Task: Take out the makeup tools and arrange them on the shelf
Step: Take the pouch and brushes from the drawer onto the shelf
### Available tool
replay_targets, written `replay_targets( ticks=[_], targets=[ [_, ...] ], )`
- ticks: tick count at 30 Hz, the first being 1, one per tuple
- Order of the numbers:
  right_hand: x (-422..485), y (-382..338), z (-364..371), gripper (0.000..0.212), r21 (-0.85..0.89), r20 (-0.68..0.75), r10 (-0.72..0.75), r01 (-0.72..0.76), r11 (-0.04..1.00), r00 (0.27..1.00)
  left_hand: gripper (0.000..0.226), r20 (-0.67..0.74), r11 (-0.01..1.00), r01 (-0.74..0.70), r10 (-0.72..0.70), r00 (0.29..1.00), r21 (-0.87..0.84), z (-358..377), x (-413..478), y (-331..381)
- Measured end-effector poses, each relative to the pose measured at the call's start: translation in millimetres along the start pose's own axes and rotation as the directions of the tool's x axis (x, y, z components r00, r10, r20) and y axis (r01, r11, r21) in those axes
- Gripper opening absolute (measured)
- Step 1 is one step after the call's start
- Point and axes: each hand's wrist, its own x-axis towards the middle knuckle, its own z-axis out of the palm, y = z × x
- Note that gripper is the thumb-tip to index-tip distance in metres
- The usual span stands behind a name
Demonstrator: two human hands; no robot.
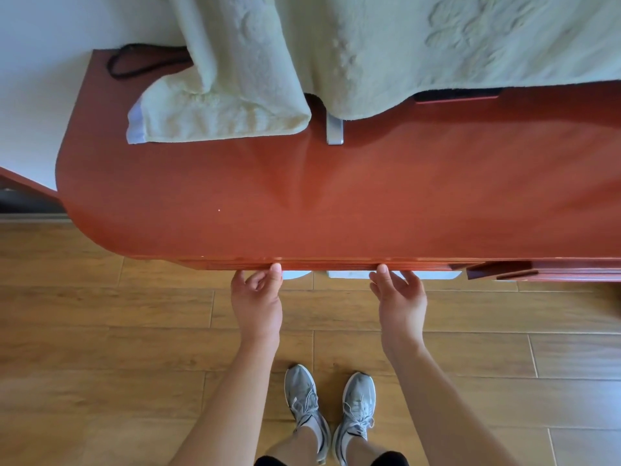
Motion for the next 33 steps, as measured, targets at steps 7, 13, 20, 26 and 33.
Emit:
replay_targets(
  ticks=[7,13,20,26,33],
  targets=[
    [-4,-1,0,0.056,0.176,0.021,0.050,-0.053,0.983,0.999,0.067,0.030,0.941,0.110,-0.106,0.994,-0.320,4,-15,7],
    [-27,14,-19,0.055,0.163,0.045,0.046,-0.052,0.985,0.998,0.062,0.075,0.920,0.137,-0.118,0.990,-0.368,-17,-33,-8],
    [-65,51,-59,0.042,0.126,0.070,0.037,-0.046,0.991,0.997,0.059,0.077,0.927,0.139,-0.120,0.990,-0.347,-52,-76,-40],
    [-95,80,-89,0.023,0.099,0.090,0.035,-0.044,0.994,0.995,0.058,0.084,0.926,0.163,-0.143,0.986,-0.342,-81,-113,-66],
    [-110,91,-101,0.039,0.105,0.082,0.052,-0.061,0.993,0.995,0.053,0.091,0.917,0.177,-0.155,0.984,-0.357,-93,-131,-75]
  ],
)
